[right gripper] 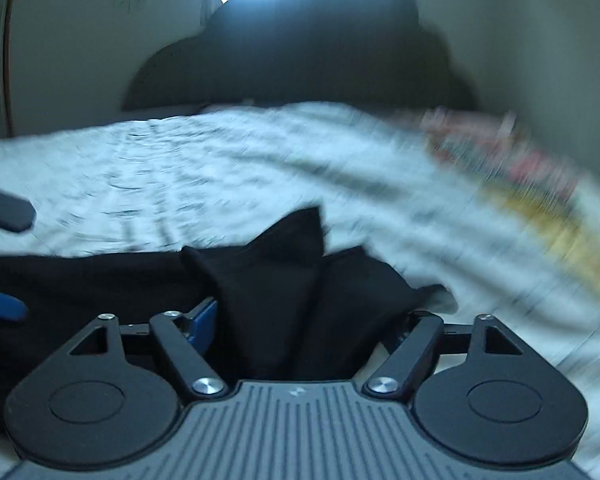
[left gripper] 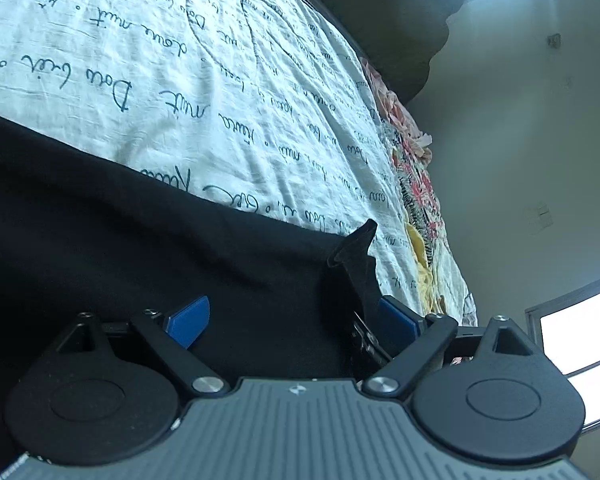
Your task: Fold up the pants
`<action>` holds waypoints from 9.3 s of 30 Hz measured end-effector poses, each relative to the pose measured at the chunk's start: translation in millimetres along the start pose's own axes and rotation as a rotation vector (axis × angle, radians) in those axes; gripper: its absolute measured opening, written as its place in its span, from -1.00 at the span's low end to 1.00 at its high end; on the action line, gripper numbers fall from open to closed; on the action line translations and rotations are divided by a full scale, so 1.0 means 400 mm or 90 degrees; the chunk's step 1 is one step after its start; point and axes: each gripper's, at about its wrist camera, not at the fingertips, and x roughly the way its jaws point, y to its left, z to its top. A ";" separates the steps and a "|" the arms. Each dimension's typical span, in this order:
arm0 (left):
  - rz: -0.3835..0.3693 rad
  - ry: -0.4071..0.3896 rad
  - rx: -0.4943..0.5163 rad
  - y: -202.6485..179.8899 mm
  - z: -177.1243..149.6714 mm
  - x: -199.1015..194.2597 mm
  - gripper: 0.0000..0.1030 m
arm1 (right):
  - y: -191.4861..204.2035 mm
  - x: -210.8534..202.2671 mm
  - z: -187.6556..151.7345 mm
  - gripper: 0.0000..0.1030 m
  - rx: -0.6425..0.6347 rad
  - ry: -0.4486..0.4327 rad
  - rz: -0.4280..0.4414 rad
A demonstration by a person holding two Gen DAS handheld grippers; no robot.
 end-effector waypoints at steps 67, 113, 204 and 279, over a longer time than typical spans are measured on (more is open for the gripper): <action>-0.086 -0.019 -0.117 0.069 0.003 -0.019 -0.54 | 0.377 -0.135 -0.073 -0.89 -0.396 -0.139 0.051; 0.385 -0.202 0.249 0.147 -0.035 -0.401 -0.36 | 0.596 -0.064 -0.066 -0.74 -0.307 -0.043 0.380; 0.678 -0.339 0.116 0.380 -0.244 -0.895 0.69 | 1.004 -0.315 -0.168 -0.09 -0.529 -0.044 0.448; 0.558 -0.374 0.005 0.495 -0.140 -0.962 -0.15 | 1.222 -0.104 -0.097 -0.75 -0.363 0.082 0.571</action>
